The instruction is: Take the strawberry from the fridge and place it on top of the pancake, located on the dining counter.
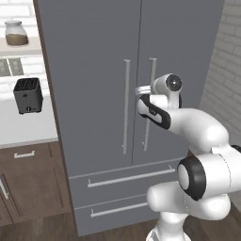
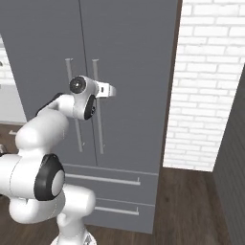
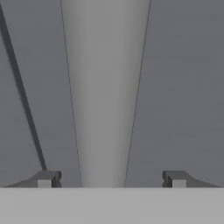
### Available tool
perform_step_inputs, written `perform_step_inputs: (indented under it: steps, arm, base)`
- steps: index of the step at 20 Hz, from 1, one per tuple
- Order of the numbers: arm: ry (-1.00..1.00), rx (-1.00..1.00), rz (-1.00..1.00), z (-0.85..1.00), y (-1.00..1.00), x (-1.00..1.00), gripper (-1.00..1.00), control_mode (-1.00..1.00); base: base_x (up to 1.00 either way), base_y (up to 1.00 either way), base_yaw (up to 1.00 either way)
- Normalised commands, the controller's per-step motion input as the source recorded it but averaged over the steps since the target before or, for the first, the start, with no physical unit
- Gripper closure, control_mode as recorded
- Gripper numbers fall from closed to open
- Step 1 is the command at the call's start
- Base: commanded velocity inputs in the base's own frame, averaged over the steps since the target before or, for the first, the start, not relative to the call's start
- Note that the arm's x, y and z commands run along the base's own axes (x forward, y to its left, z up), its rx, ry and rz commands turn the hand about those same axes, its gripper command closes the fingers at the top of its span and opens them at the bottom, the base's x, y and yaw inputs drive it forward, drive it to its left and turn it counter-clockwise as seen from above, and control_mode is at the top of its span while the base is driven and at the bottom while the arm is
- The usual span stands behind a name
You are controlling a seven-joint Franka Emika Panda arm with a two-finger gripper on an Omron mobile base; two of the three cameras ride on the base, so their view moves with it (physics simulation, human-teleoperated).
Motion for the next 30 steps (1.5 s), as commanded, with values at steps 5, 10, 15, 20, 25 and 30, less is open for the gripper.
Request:
perform_step_inputs:
  steps: [5,10,15,20,25,30]
  arm:
    - [0.0,0.0,0.0,0.0,-0.01,-0.01,1.0,-1.0]
    - [0.0,0.03,-0.02,0.0,-0.36,-0.41,1.0,-1.0]
    - [0.0,0.07,0.0,0.0,-0.57,-0.86,1.0,-1.0]
    - [0.0,0.09,0.0,0.0,-0.72,-0.98,1.0,-1.0]
    - [0.04,0.11,-0.01,0.02,-0.74,-0.61,1.0,-1.0]
    - [0.11,0.1,-0.01,0.04,-0.69,-0.35,1.0,-1.0]
  base:
    - [0.0,0.0,0.0]
    - [0.0,0.0,0.0]
    - [0.0,0.0,0.0]
    - [0.0,0.0,0.0]
    - [0.0,0.0,0.0]
    - [0.0,0.0,0.0]
